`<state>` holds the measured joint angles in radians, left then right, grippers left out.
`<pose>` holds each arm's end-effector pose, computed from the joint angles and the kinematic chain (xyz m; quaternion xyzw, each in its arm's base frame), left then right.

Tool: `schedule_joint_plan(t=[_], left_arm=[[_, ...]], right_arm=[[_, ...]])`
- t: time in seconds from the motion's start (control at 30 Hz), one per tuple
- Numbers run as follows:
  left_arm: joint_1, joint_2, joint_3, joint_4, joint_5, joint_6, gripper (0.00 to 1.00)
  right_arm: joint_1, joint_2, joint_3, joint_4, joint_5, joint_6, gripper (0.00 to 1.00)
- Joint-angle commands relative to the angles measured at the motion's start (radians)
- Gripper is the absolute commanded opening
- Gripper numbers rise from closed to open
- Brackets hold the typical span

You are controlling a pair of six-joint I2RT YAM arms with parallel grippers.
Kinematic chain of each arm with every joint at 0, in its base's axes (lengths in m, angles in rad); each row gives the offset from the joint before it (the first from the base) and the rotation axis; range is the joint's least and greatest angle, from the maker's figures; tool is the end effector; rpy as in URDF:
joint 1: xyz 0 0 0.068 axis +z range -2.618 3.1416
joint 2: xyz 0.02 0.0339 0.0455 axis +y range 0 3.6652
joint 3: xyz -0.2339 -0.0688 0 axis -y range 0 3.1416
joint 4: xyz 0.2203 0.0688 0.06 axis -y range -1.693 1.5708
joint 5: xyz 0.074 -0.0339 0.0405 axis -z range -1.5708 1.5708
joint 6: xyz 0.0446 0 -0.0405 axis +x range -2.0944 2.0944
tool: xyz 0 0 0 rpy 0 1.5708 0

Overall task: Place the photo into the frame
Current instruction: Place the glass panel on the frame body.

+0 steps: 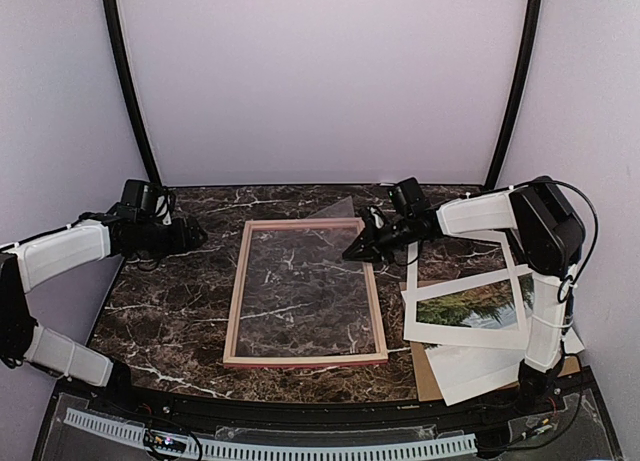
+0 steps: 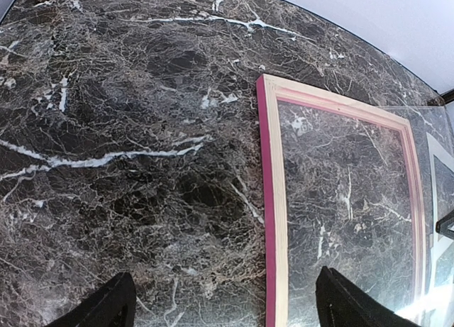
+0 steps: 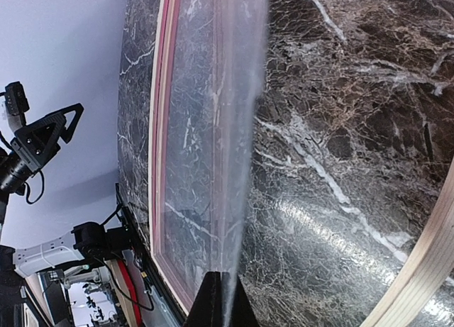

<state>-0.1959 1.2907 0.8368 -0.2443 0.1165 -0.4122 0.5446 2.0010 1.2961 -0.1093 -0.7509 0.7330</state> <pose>0.2641 -0.0577 0.2196 -0.0732 0.9022 -0.1766 0.3867 0.3241 0.2319 0.1515 -0.0535 0.8735 0.4784 0.0727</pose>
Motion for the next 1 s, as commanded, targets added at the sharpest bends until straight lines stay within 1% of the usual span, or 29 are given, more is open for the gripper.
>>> schedule_joint_plan(t=[0.0, 0.23, 0.67, 0.77, 0.97], left_arm=[[-0.012, 0.006, 0.004, 0.019, 0.016, 0.0, 0.91], [-0.015, 0.011, -0.002, 0.022, 0.021, 0.0, 0.91], [-0.025, 0.026, -0.001, 0.029, 0.036, -0.003, 0.91], [-0.035, 0.03, -0.002, 0.032, 0.044, -0.006, 0.91], [-0.066, 0.039, -0.005, 0.049, 0.056, -0.017, 0.91]], right_arm=[[-0.004, -0.003, 0.022, 0.086, -0.022, -0.012, 0.0], [-0.005, 0.012, 0.033, 0.103, -0.028, -0.007, 0.0], [-0.003, 0.056, 0.045, 0.082, -0.023, -0.013, 0.0], [-0.003, 0.063, 0.048, 0.082, -0.021, -0.015, 0.06], [-0.003, 0.071, 0.053, 0.075, -0.013, -0.016, 0.23]])
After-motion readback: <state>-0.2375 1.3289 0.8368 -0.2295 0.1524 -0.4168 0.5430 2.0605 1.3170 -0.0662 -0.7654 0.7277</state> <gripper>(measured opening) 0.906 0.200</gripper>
